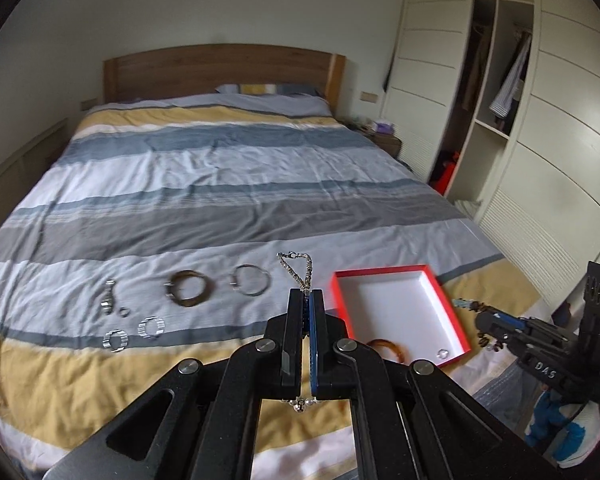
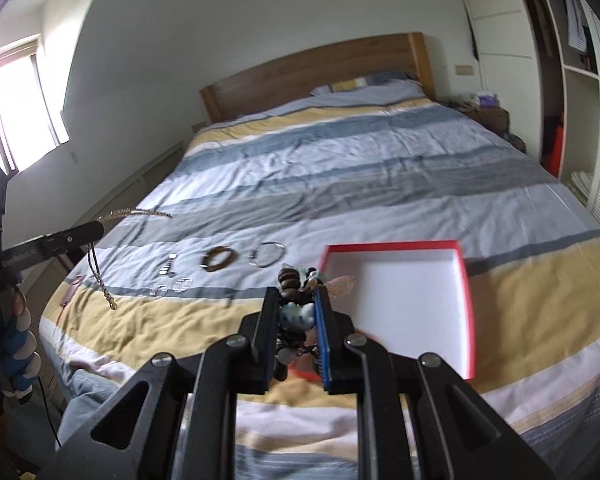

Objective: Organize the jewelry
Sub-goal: 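Lift and carry the necklace and beaded bracelet with both tools into the red box, then release both items into the box and withdraw both tools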

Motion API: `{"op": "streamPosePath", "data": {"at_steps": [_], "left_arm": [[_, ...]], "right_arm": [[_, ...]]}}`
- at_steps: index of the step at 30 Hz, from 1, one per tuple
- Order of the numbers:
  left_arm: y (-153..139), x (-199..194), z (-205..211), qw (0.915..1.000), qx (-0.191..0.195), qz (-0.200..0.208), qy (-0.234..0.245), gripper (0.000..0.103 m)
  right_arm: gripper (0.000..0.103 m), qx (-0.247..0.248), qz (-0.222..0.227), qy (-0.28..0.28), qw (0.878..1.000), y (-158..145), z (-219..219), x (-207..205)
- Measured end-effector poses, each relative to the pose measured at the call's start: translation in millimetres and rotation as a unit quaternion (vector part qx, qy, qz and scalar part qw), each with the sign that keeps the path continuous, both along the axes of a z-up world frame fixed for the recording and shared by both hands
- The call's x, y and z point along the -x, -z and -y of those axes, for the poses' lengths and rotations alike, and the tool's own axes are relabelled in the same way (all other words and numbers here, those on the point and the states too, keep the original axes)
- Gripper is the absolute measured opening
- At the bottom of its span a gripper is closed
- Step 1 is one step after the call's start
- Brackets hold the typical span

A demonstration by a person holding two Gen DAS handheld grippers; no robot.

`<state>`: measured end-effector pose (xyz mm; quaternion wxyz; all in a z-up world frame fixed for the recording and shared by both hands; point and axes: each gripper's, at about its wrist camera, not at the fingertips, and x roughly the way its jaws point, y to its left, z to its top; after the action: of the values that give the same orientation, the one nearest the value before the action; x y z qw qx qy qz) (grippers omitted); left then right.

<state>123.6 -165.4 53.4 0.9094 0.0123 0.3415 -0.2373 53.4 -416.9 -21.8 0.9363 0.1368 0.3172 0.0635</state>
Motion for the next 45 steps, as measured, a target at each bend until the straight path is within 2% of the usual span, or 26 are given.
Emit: {"op": "streamPosePath", "data": {"at_steps": [7, 13, 20, 26, 29, 31, 33, 35, 37, 45], "left_arm": [[57.4, -44.3, 105.1, 0.9966, -0.024, -0.052, 0.059, 0.002], [112.2, -80.3, 163.2, 0.9910, -0.046, -0.097, 0.081, 0.002], [165.3, -99.5, 196.4, 0.9823, -0.068, -0.143, 0.099, 0.002], [201.2, -100.7, 196.3, 0.9755, -0.087, -0.179, 0.093, 0.003], [204.5, -100.6, 190.9, 0.9750, -0.087, -0.184, 0.090, 0.004], [201.9, -100.6, 186.7, 0.9754, -0.081, -0.185, 0.088, 0.010], [196.9, -99.2, 183.7, 0.9762, -0.078, -0.183, 0.086, 0.026], [190.1, -96.1, 181.1, 0.9775, -0.073, -0.177, 0.087, 0.037], [181.9, -91.2, 178.2, 0.9786, -0.069, -0.172, 0.089, 0.038], [140.2, -67.0, 156.7, 0.9837, -0.058, -0.145, 0.088, 0.038]], "right_arm": [[0.016, 0.009, -0.041, 0.022, 0.999, 46.9, 46.4, -38.1], [0.016, 0.018, -0.080, 0.035, 0.996, 92.1, 72.6, -63.1], [0.016, 0.017, -0.124, 0.046, 0.991, 136.2, 93.5, -75.6], [0.016, 0.024, -0.132, 0.029, 0.991, 145.3, 88.5, -79.5], [0.017, 0.030, -0.135, 0.026, 0.990, 146.2, 84.7, -80.0], [0.017, 0.028, -0.138, 0.028, 0.990, 145.8, 85.4, -80.2], [0.017, 0.027, -0.140, 0.031, 0.989, 144.7, 86.2, -78.6], [0.025, 0.025, -0.140, 0.033, 0.989, 142.0, 86.2, -75.8], [0.033, 0.023, -0.139, 0.036, 0.989, 137.5, 85.5, -72.7], [0.033, 0.028, -0.113, 0.046, 0.992, 100.1, 79.9, -43.9]]}}
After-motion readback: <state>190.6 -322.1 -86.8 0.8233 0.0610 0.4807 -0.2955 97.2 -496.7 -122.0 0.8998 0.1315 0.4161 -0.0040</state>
